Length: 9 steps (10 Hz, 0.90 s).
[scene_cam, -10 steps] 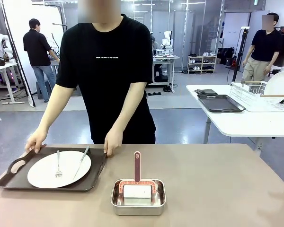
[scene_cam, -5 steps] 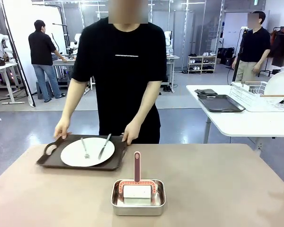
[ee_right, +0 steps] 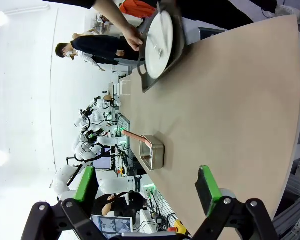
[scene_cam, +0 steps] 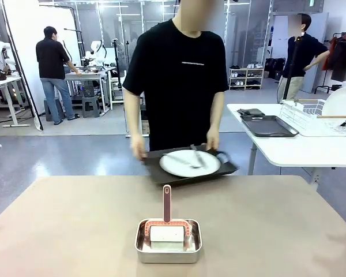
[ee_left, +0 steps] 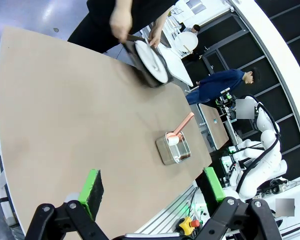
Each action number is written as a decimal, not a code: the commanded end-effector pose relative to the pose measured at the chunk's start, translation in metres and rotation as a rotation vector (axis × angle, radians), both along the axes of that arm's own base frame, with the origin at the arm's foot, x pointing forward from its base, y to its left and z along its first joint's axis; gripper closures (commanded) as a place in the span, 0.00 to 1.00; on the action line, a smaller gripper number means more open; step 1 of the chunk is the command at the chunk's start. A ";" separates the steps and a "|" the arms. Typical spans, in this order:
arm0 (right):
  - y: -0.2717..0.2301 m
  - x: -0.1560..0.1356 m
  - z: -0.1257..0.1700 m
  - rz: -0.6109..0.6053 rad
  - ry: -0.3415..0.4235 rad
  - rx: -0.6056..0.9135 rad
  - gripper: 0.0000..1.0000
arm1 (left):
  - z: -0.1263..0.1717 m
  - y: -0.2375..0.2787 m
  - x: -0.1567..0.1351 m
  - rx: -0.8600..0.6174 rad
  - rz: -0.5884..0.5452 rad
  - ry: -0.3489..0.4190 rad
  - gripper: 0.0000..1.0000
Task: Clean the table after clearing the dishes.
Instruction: When the right (or left) Handle tray is removed, use the right hand (or left hand) to clean the right (or left) side of the table with the Lint Roller.
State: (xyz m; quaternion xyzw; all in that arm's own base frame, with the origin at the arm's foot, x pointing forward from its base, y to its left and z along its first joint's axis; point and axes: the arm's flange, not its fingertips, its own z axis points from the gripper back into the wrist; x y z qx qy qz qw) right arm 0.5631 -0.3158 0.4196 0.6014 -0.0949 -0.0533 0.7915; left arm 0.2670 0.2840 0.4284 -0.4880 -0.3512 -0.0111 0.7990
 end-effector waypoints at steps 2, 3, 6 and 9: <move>0.001 0.000 0.001 -0.001 -0.001 0.000 0.00 | 0.001 0.001 -0.002 -0.012 0.001 -0.007 0.00; 0.001 0.000 0.001 -0.001 -0.001 0.000 0.00 | 0.001 0.001 -0.002 -0.012 0.001 -0.007 0.00; 0.001 0.000 0.001 -0.001 -0.001 0.000 0.00 | 0.001 0.001 -0.002 -0.012 0.001 -0.007 0.00; 0.001 0.000 0.001 -0.001 -0.001 0.000 0.00 | 0.001 0.001 -0.002 -0.012 0.001 -0.007 0.00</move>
